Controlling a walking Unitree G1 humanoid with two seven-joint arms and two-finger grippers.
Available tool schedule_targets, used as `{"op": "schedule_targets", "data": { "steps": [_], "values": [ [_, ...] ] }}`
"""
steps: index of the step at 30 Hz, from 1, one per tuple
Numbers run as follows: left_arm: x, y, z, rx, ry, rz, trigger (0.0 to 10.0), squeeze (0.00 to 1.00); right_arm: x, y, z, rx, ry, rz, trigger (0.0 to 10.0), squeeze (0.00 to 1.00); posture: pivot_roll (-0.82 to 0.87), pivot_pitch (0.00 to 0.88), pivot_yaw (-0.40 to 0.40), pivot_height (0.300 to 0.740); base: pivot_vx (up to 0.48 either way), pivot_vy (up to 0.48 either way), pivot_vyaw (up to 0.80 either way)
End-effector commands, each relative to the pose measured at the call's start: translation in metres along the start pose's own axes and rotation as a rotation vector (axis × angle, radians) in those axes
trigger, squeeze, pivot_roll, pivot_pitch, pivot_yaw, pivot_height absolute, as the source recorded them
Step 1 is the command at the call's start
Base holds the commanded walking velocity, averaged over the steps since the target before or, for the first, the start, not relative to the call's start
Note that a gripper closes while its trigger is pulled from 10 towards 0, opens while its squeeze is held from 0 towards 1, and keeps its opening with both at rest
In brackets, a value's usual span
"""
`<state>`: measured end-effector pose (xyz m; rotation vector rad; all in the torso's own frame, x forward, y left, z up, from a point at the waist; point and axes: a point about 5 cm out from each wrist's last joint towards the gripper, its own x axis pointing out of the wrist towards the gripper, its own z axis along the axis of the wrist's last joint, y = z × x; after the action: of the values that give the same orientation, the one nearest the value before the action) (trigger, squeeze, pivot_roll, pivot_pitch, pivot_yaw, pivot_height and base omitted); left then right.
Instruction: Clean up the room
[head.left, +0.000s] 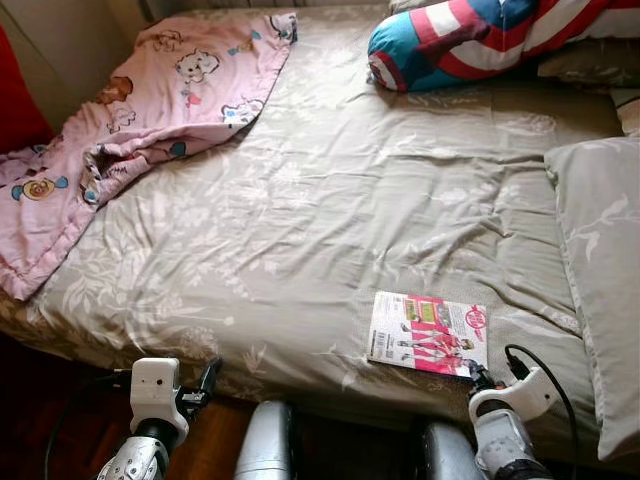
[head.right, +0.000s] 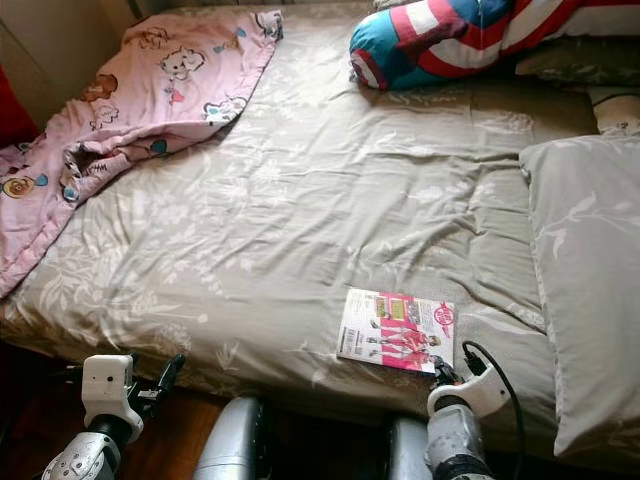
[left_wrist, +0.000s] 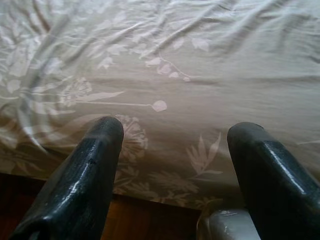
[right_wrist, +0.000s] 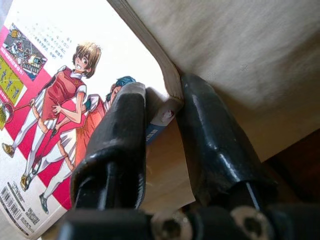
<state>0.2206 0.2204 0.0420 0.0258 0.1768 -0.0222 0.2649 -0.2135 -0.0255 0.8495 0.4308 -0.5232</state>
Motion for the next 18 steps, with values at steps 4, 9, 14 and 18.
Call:
{"op": "schedule_targets", "data": {
  "steps": [4,9,14,18],
  "values": [
    [-0.0030,0.0049,-0.0049,0.030,0.030,0.009,10.0,0.00,-0.0055,-0.0183,-0.0106,0.012,0.034,-0.093,10.0,0.00,0.09,0.248,0.135,0.627,0.000,0.000,0.00],
    [-0.0023,0.0062,-0.0050,0.032,0.029,0.014,10.0,0.00,-0.0063,-0.0218,-0.0109,0.032,0.031,-0.110,10.0,1.00,0.09,0.245,0.137,0.627,0.000,0.000,0.00],
    [-0.0020,0.0071,-0.0050,0.035,0.031,0.019,10.0,0.00,-0.0051,-0.0202,-0.0076,0.029,0.023,-0.107,10.0,0.00,0.09,0.244,0.138,0.627,0.000,0.000,0.00],
    [-0.0012,0.0068,-0.0047,0.035,0.029,0.020,10.0,0.00,-0.0036,-0.0174,-0.0040,0.025,0.014,-0.096,10.0,0.00,0.09,0.240,0.139,0.627,0.000,0.000,0.00]
  ]
}}
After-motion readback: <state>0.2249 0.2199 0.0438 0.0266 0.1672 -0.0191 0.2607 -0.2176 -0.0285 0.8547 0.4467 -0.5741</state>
